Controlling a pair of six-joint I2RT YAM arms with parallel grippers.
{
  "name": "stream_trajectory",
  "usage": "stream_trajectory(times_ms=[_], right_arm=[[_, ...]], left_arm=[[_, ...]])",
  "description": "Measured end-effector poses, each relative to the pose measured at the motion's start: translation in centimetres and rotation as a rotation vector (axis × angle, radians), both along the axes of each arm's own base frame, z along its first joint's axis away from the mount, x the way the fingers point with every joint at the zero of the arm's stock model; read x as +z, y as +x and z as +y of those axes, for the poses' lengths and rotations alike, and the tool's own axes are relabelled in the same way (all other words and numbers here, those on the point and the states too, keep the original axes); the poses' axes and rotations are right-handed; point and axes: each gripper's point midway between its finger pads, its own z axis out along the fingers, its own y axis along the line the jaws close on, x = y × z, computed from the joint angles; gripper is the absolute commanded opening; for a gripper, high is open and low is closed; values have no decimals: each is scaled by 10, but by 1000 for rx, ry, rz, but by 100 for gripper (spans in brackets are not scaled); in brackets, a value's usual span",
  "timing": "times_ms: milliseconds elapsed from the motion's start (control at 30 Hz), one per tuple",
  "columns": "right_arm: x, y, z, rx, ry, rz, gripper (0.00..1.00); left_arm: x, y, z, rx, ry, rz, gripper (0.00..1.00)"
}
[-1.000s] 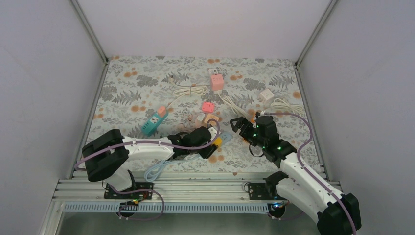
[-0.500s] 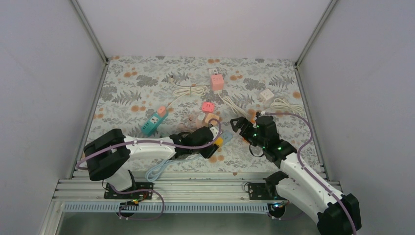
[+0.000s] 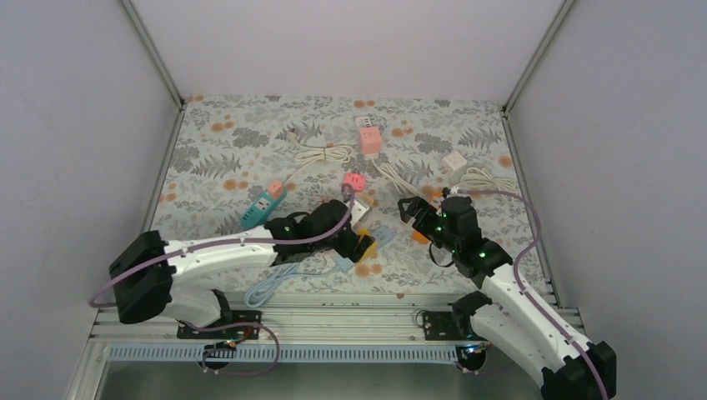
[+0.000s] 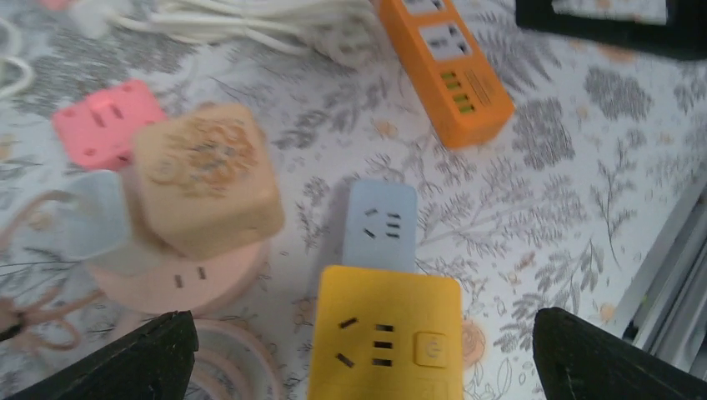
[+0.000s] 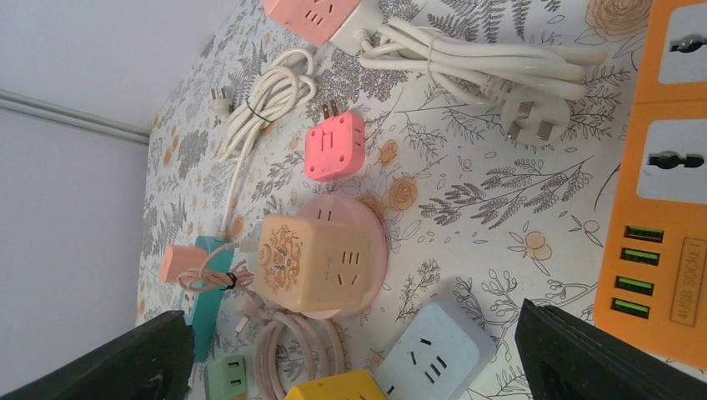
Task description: Insert the plug
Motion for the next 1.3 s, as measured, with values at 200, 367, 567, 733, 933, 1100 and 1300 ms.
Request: stream_trajectory(times_ms=[200, 367, 567, 733, 933, 1100, 1300], right_arm=[[-1, 3, 2, 20, -32, -2, 99], [-2, 14, -1, 20, -119, 10, 99], [12, 59, -28, -79, -300, 9, 98], [5, 102, -78, -204, -391, 70, 98], [-30, 138, -141, -347, -440, 218, 97], [-42, 182, -149, -365, -459, 258, 92], [-64, 209, -158, -416, -491, 322, 98]], left_arm=[[40, 39, 41, 202, -107, -33, 93], [46, 76, 108, 478, -149, -23, 86], [45, 78, 134, 560, -179, -22, 87], [55, 82, 142, 572, -227, -49, 90], [56, 89, 145, 555, -254, -62, 91], [62, 94, 143, 528, -273, -87, 91], [57, 94, 143, 508, -265, -95, 91]])
